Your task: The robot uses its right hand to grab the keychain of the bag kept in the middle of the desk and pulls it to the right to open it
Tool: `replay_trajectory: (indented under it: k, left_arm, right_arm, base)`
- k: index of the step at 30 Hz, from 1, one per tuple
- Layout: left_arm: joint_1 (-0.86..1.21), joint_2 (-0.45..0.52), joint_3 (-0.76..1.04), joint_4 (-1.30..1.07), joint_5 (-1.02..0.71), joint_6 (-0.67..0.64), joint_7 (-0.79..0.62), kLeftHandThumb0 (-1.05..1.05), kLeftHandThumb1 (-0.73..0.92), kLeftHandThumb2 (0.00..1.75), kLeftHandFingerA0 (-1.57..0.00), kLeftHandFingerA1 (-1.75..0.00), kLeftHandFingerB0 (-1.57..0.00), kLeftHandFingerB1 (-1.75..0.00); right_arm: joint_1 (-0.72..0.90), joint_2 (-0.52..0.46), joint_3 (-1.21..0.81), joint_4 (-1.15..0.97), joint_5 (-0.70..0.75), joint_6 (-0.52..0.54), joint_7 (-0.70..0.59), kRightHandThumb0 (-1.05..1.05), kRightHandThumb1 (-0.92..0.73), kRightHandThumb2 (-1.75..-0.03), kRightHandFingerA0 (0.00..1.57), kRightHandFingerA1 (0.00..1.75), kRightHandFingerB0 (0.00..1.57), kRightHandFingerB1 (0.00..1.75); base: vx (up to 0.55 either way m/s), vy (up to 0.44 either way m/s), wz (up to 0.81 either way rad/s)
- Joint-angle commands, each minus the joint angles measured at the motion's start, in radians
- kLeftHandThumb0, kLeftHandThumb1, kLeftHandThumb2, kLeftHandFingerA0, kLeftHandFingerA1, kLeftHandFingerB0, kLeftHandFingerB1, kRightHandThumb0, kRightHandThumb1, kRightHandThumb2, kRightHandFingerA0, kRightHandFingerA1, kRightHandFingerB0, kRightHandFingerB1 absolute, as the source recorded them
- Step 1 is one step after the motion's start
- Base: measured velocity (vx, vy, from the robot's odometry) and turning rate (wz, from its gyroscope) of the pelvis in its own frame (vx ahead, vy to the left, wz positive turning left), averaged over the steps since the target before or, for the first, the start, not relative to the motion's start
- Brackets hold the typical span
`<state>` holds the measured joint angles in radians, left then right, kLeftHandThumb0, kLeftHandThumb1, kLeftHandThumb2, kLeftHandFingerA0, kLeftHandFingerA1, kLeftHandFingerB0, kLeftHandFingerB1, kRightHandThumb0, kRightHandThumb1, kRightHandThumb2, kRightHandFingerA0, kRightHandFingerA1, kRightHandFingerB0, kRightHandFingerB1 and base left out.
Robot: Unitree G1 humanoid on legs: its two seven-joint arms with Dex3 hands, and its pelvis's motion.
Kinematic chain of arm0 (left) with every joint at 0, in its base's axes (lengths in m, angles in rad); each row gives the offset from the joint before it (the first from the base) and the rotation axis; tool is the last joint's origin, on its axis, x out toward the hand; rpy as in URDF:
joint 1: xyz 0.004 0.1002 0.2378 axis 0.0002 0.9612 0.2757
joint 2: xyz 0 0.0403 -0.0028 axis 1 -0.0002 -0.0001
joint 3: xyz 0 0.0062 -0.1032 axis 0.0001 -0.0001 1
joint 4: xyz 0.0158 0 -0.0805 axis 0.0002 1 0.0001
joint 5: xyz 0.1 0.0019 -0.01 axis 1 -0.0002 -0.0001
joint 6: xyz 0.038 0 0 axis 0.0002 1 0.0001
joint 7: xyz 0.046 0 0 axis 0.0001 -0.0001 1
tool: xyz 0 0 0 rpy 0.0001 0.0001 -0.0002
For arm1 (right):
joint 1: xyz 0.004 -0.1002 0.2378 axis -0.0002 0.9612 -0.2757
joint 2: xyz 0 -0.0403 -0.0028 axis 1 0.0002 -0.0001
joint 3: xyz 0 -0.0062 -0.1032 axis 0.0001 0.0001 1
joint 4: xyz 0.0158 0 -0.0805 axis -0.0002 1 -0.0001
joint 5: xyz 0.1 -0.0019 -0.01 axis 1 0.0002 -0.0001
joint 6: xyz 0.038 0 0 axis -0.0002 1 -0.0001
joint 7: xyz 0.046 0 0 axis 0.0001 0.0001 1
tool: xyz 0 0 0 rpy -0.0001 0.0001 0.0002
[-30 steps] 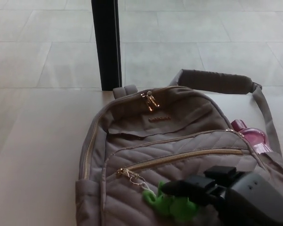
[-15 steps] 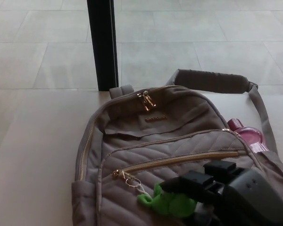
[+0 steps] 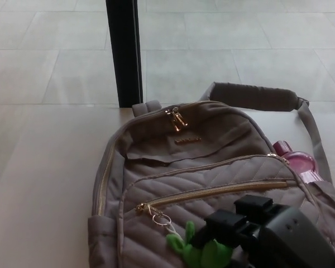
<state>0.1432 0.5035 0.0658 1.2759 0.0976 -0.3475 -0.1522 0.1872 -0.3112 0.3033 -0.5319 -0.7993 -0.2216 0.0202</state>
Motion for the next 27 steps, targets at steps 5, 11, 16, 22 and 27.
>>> replay_trajectory:
  k: [5,11,16,22,27]
  left_arm:
    - [0.007,0.01,0.002,0.002,0.007,-0.033,0.012,-0.83,0.89,0.67,-0.8,-0.61,-0.61,-0.42]
    - [0.011,0.013,-0.013,-0.003,0.022,-0.04,0.025,-0.8,0.92,0.68,-0.81,-0.6,-0.62,-0.42]
    - [0.016,0.01,-0.002,-0.007,0.007,-0.042,0.022,-0.82,0.72,1.11,-0.76,-0.68,-0.56,-0.57]
    - [0.02,0.01,-0.007,-0.004,0.016,-0.042,0.037,-0.82,0.92,0.71,-0.81,-0.61,-0.63,-0.44]
    - [0.028,0.016,-0.022,-0.019,0.03,-0.049,0.047,-0.85,0.92,0.72,-0.78,-0.61,-0.64,-0.44]
  right_arm:
    - [0.053,0.017,-0.018,0.029,0.015,0.043,0.032,-0.22,-0.38,-1.33,1.05,1.75,0.87,1.56]
    - [0.047,0.032,-0.012,0.037,0.034,0.017,0.004,-0.25,-0.38,-1.32,1.12,1.75,0.9,1.52]
    - [0.015,0.04,-0.017,0.033,0.024,0.008,-0.01,-0.34,-0.37,-1.25,1.4,1.56,1.03,1.29]
    - [-0.053,0.028,-0.078,0.021,0.045,0.029,0.015,-0.26,-0.39,-1.24,1.09,1.75,0.79,1.64]
    - [-0.17,0.022,-0.164,0.006,0.105,0.093,0.087,-0.23,-0.34,-1.29,1.08,1.75,0.76,1.75]
  base:
    - [0.0,0.0,0.0]
    - [0.0,0.0,0.0]
    - [0.0,0.0,0.0]
    - [0.0,0.0,0.0]
    - [0.0,0.0,0.0]
